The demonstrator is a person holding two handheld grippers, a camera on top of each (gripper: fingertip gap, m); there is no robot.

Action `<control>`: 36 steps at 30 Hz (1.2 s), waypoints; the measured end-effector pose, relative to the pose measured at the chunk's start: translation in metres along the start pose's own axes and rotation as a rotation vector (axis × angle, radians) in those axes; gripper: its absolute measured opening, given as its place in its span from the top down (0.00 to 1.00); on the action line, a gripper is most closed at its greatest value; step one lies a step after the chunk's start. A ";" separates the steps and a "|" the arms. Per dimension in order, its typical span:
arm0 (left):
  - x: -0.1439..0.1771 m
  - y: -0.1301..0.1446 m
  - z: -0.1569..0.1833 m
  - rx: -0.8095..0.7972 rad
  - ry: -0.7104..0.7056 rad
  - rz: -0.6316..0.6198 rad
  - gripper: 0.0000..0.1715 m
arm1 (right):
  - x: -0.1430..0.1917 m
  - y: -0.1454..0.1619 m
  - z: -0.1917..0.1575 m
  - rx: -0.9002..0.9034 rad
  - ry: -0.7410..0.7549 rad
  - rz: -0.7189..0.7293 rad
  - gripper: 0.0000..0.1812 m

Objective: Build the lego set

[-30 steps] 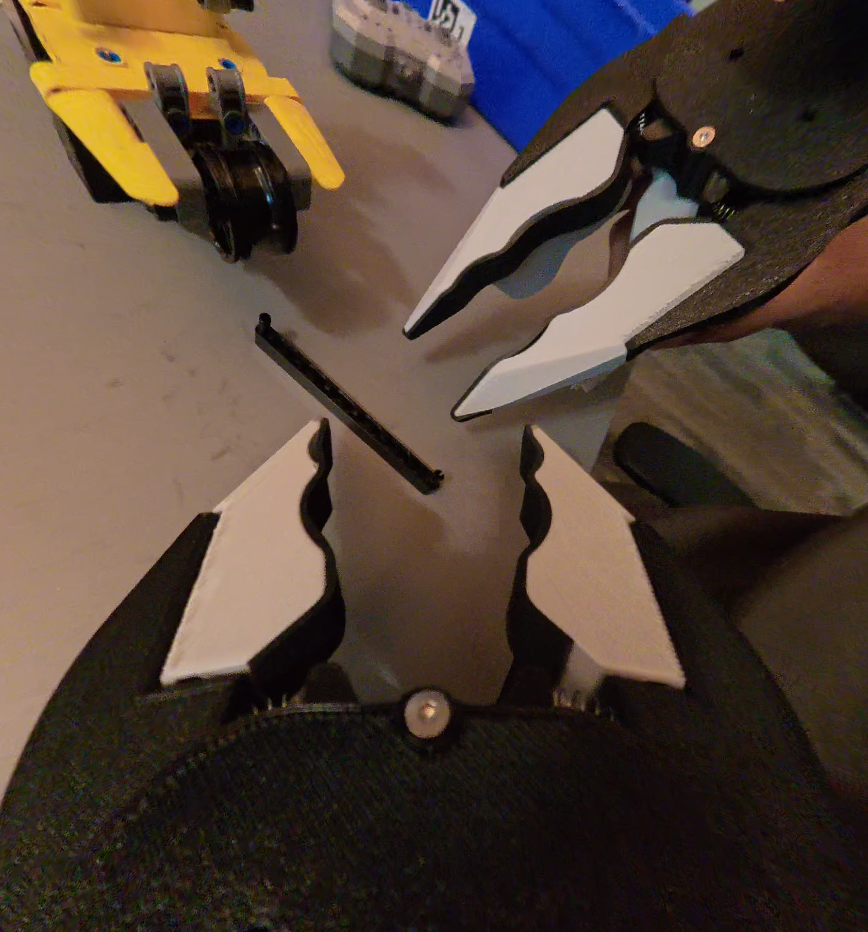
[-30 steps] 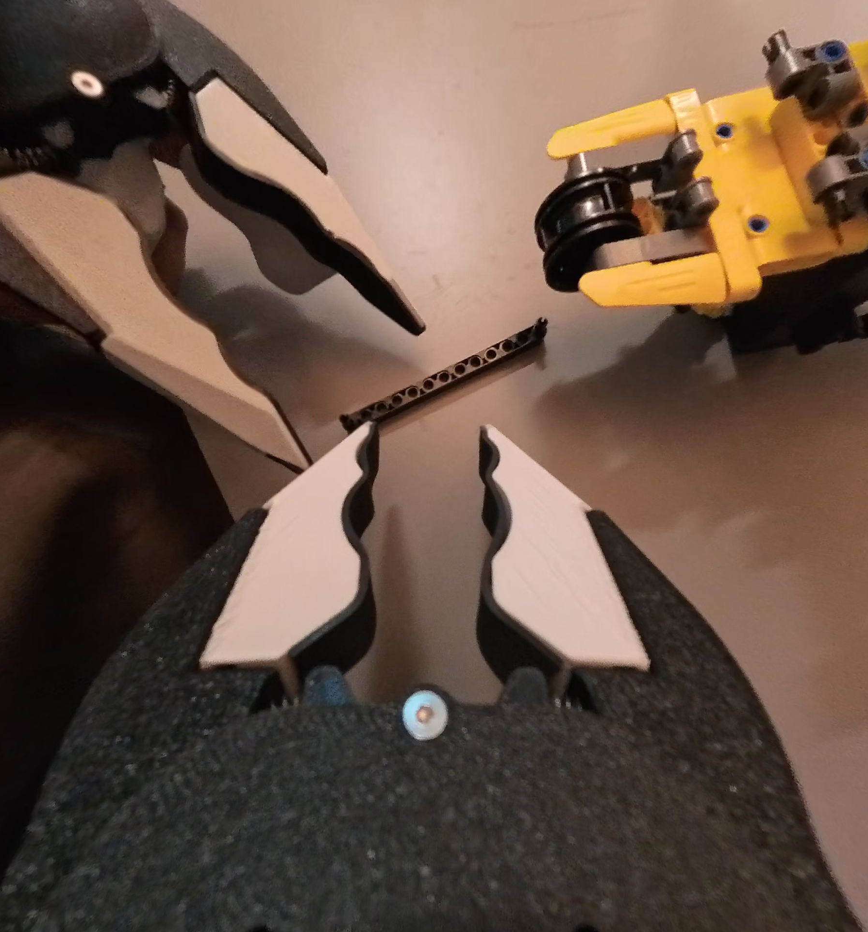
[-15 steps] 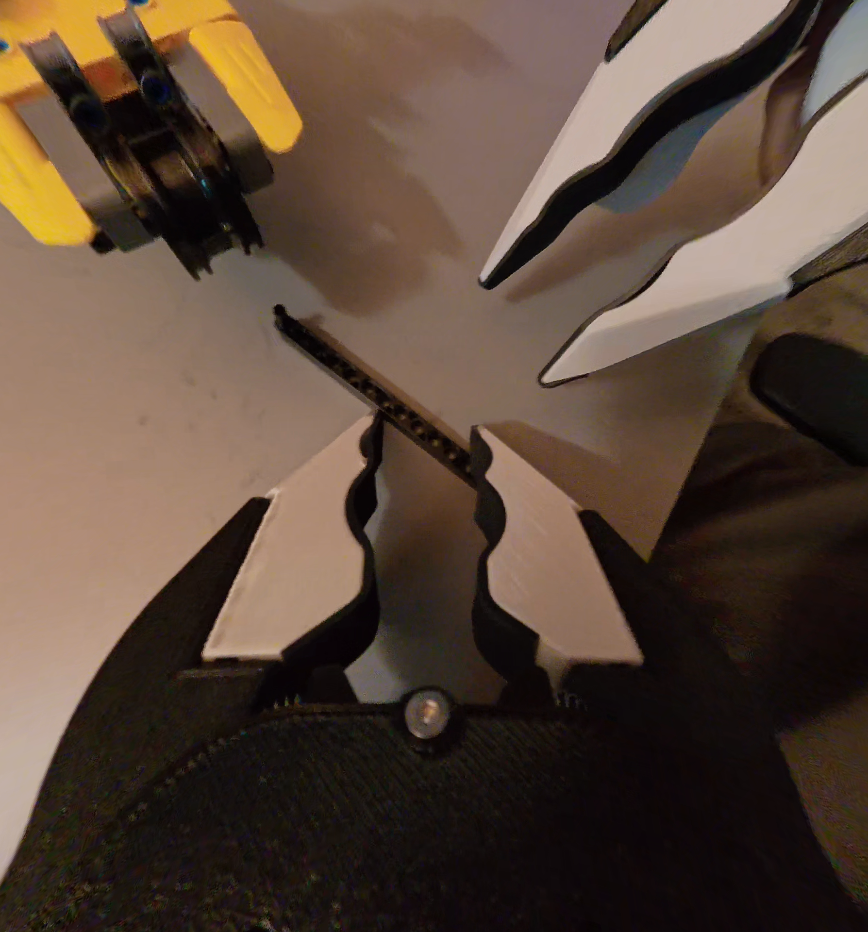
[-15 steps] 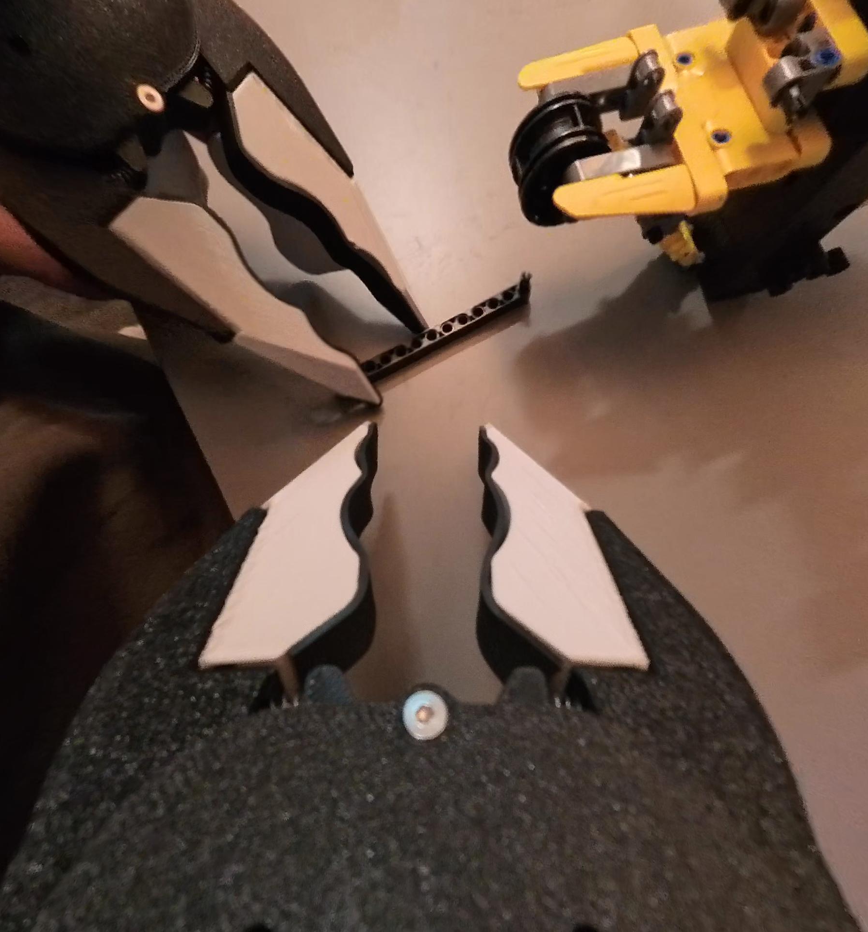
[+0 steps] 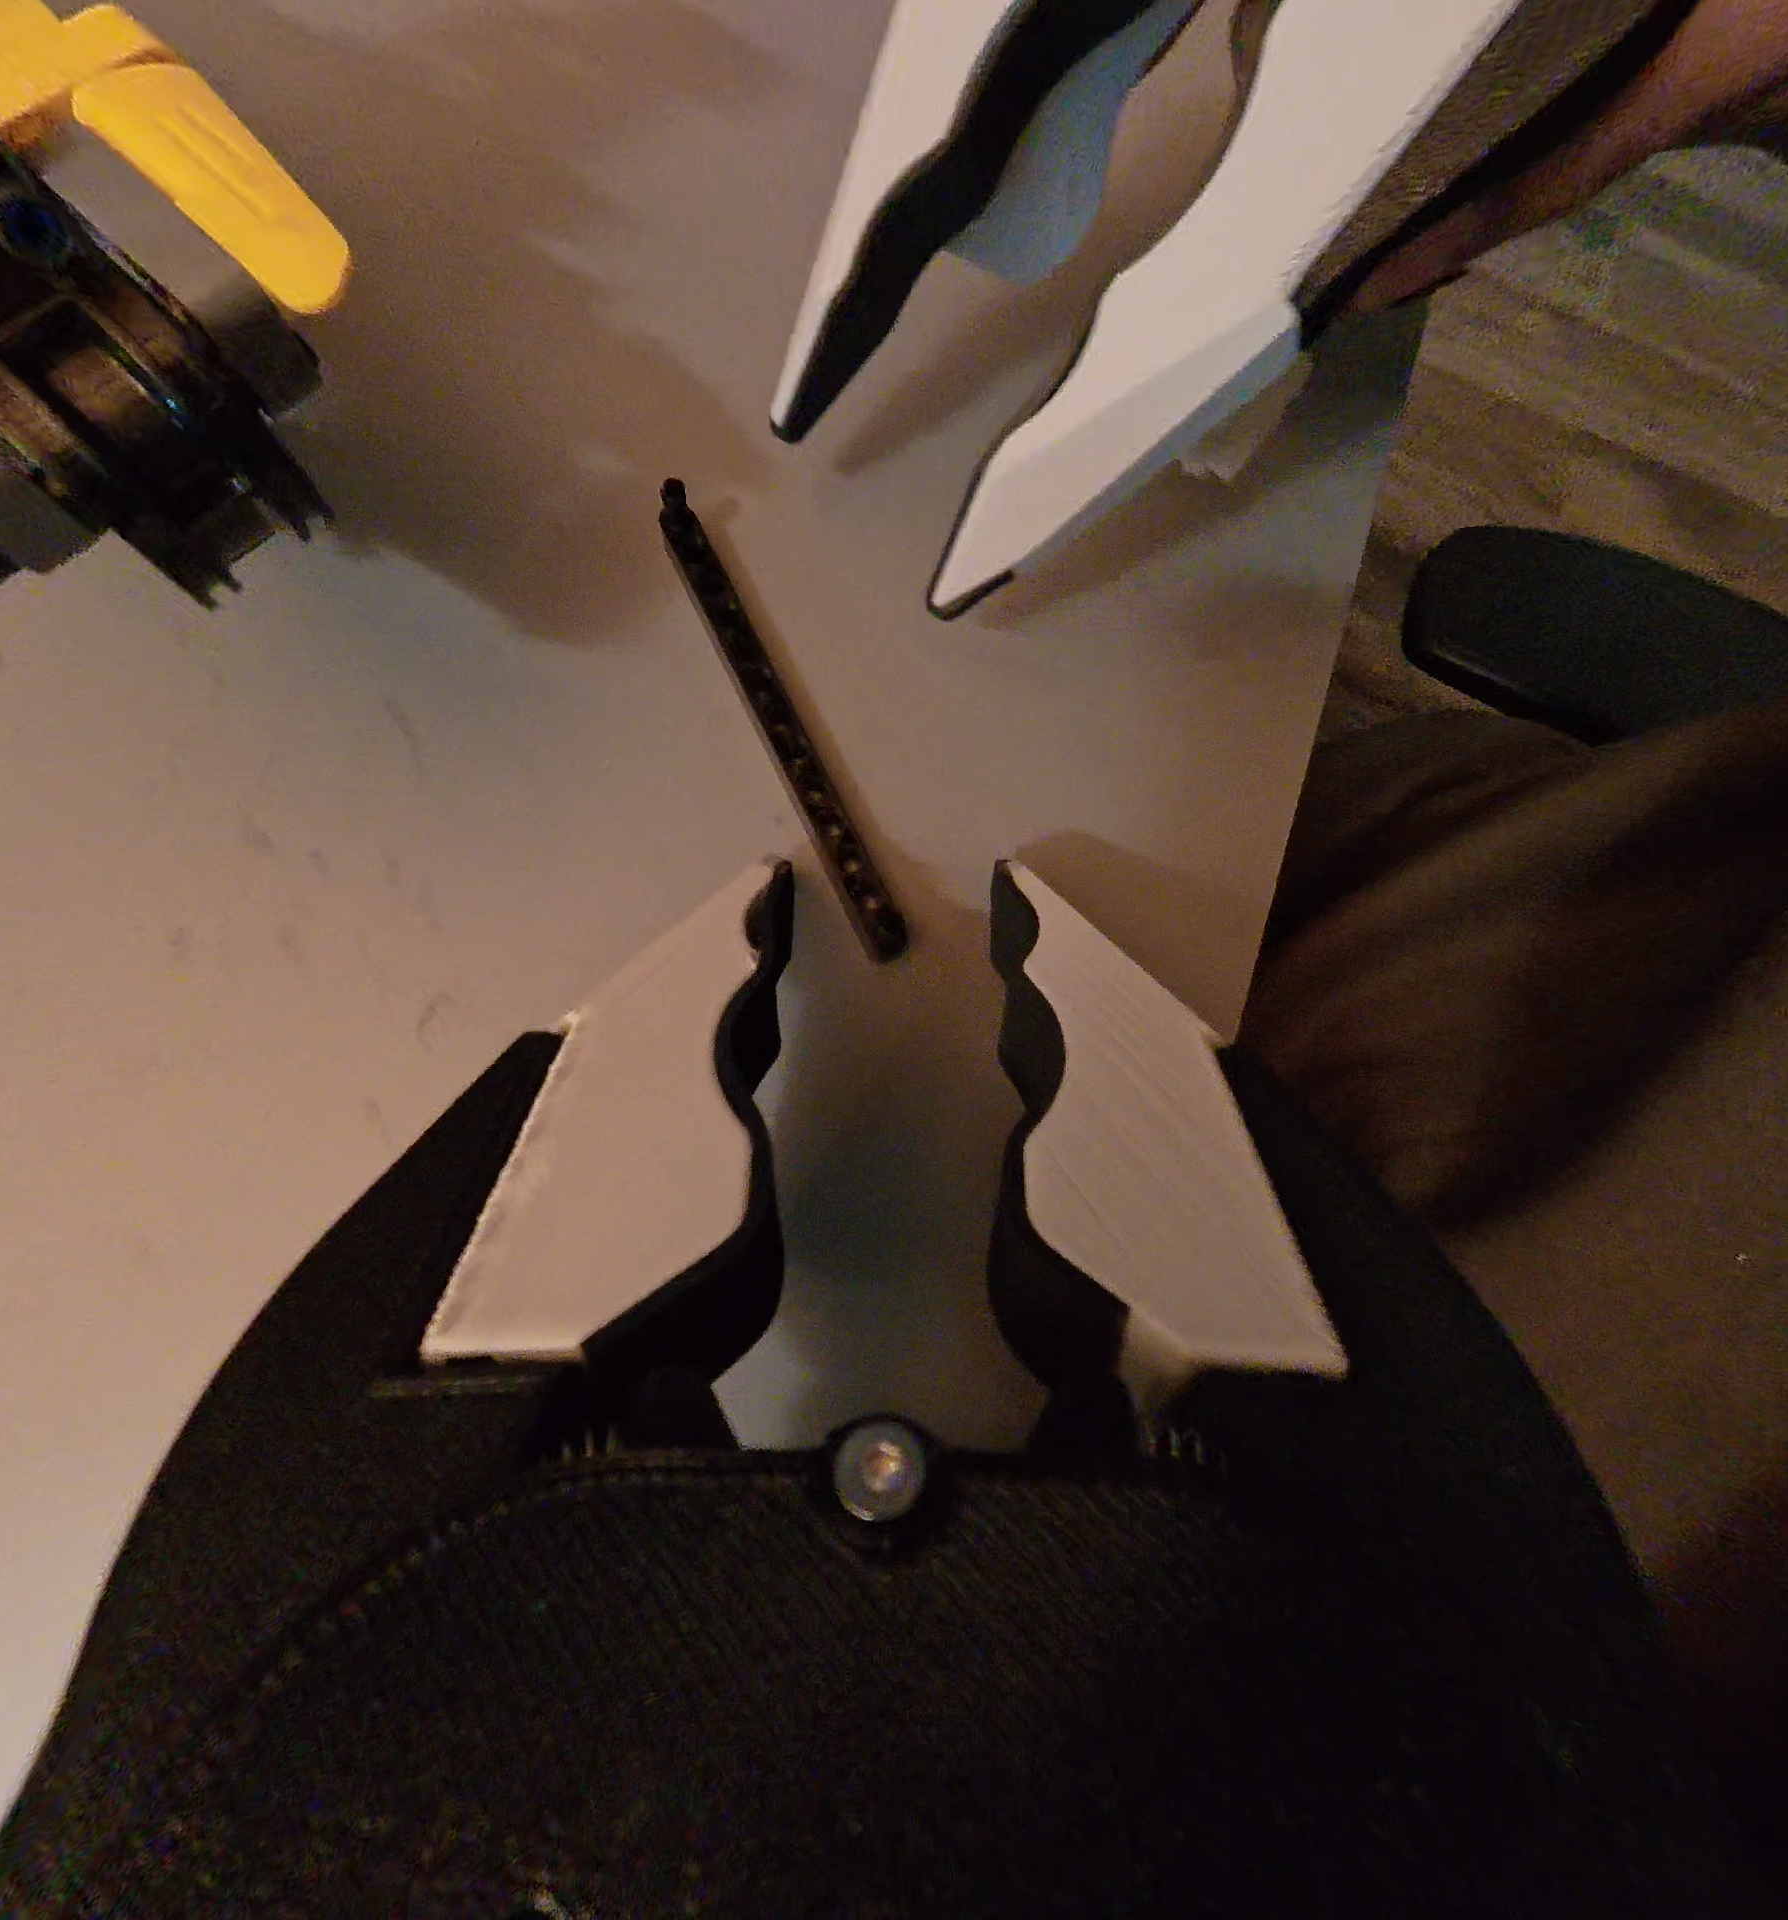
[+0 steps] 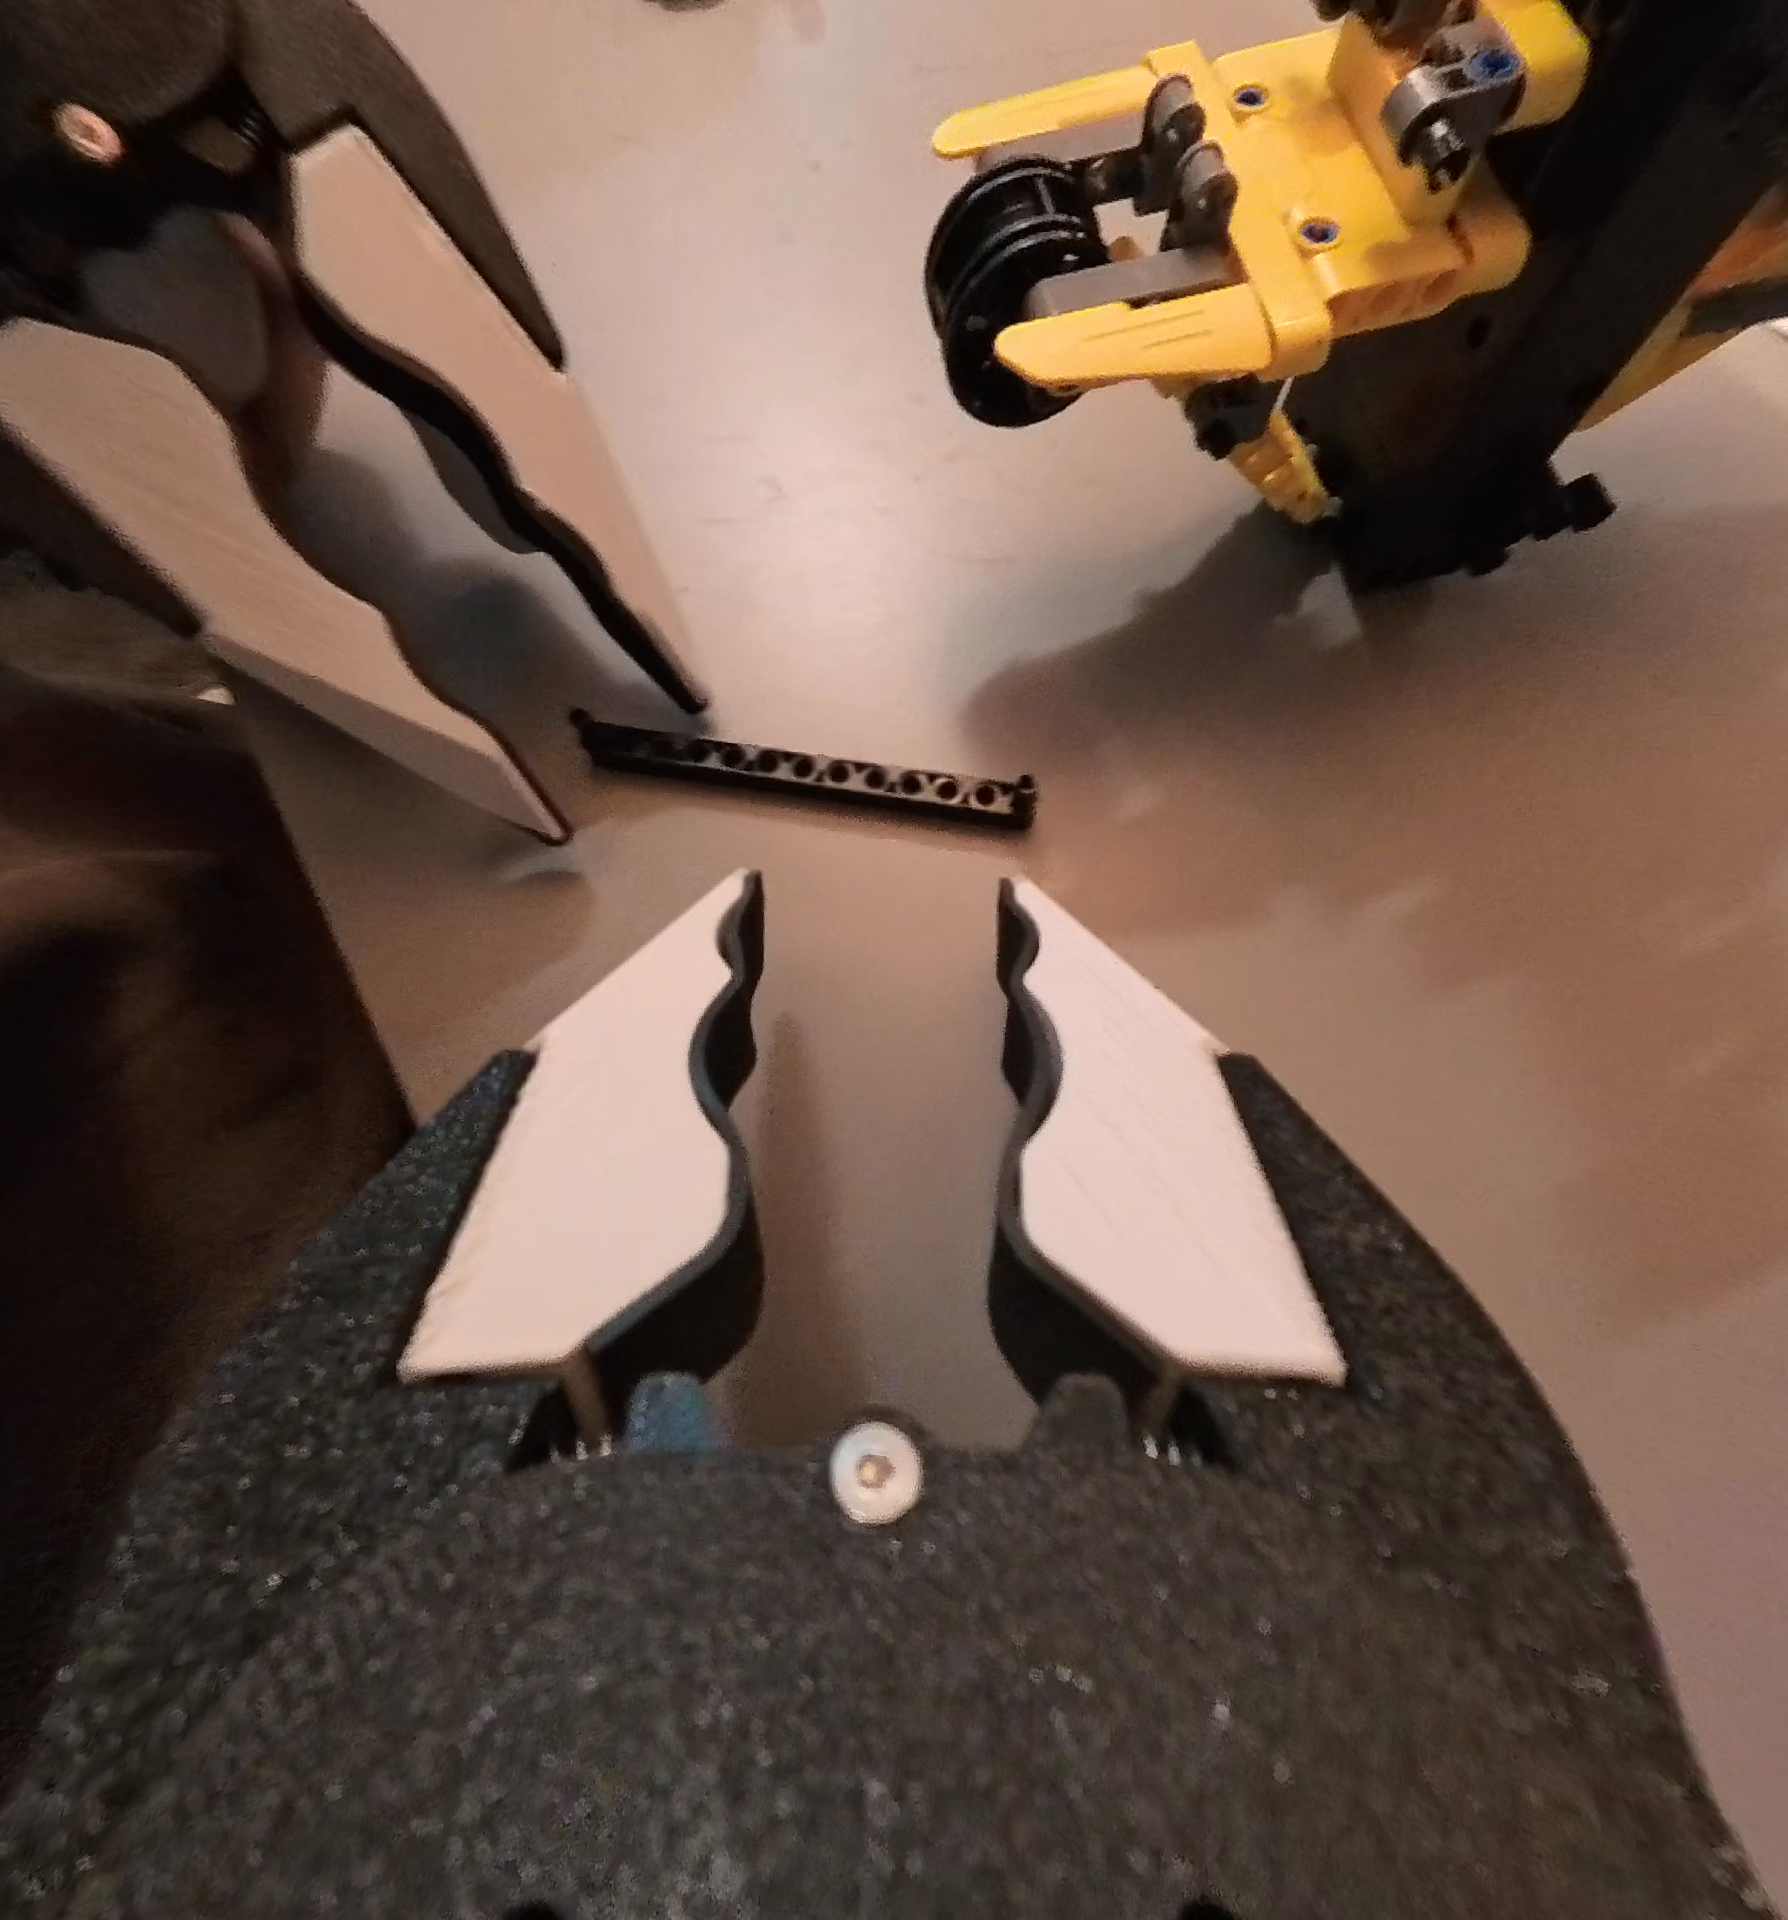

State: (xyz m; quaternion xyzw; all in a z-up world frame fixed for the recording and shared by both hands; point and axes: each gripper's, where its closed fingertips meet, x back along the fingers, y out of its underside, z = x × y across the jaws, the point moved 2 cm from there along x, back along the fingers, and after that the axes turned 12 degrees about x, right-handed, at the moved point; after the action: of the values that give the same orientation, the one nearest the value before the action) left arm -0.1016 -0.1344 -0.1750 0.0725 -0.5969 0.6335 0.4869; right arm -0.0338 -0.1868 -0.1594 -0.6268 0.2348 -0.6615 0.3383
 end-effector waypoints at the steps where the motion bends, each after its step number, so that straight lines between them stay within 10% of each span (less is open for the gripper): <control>1: 0.001 0.001 0.000 0.002 -0.004 0.006 0.80 | -0.002 0.001 0.004 0.008 0.005 0.003 0.75; 14: 0.005 0.006 -0.006 0.033 -0.051 0.010 0.84 | -0.026 -0.008 0.011 -0.088 -0.222 0.067 0.70; 36: 0.028 0.005 -0.030 0.105 -0.096 0.100 0.82 | -0.003 0.000 -0.007 0.024 -0.066 -0.024 0.74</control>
State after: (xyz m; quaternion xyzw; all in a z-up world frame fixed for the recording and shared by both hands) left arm -0.1054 -0.0936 -0.1680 0.0982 -0.5884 0.6831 0.4213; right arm -0.0405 -0.1859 -0.1621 -0.6471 0.2081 -0.6471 0.3453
